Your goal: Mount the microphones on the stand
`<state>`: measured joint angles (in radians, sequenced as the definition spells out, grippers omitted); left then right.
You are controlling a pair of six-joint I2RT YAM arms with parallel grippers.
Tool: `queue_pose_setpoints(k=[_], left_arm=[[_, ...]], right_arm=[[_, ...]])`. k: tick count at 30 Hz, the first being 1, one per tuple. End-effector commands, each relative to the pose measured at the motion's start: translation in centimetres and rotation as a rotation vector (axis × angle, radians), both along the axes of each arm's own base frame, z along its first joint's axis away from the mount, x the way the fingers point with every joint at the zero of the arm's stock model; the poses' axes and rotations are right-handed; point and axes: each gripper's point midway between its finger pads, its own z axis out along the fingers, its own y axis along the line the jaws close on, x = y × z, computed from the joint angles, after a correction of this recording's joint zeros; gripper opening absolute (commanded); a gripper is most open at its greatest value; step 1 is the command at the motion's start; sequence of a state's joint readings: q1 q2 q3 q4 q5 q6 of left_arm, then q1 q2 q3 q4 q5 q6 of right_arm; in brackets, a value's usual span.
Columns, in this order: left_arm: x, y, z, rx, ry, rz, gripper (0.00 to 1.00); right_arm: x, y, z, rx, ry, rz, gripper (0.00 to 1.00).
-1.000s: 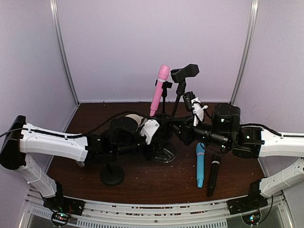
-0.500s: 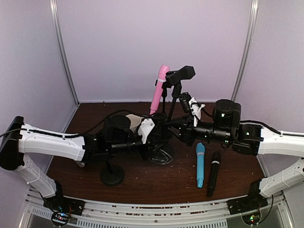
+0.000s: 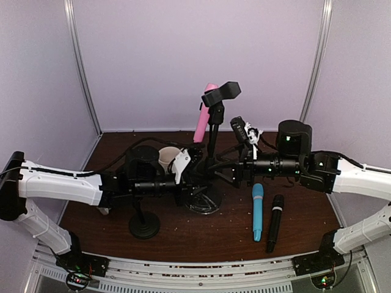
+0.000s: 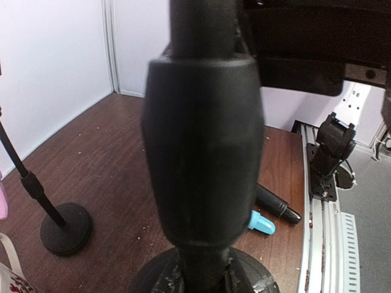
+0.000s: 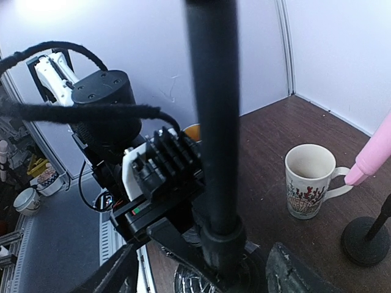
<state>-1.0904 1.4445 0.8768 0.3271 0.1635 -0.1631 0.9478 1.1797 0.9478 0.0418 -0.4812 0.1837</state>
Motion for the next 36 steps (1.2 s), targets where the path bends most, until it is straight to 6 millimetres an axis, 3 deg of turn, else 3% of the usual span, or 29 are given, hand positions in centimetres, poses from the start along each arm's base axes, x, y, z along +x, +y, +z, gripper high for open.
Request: queue_pose_setpoints(k=[1, 5, 14, 21, 30, 36], left_arm=[[1.3, 0.8, 5.4, -0.141, -0.051, 0.096, 0.0], [2.1, 1.5, 5.7, -0.143, -0.043, 0.161, 0.0], [2.3, 2.3, 5.7, -0.124, -0.051, 0.187, 0.0], [1.9, 2.4, 5.6, -0.119, -0.045, 0.171, 0.0], [1.4, 2.5, 5.4, -0.105, -0.047, 0.153, 0.0], [1.1, 2.3, 5.4, -0.106, -0.048, 0.131, 0.0]], right_arm=[[0.0, -0.4, 1.0, 0.04, -0.012, -0.14, 0.74], [2.3, -0.8, 0.5, -0.001, 0.029, -0.384, 0.71], [3.7, 0.1, 1.4, 0.055, 0.044, -0.529, 0.56], [4.1, 2.0, 1.5, 0.037, 0.03, -0.5, 0.5], [4.2, 2.8, 1.7, 0.044, 0.028, -0.484, 0.38], [4.2, 3.1, 1.4, 0.038, 0.029, -0.475, 0.38]])
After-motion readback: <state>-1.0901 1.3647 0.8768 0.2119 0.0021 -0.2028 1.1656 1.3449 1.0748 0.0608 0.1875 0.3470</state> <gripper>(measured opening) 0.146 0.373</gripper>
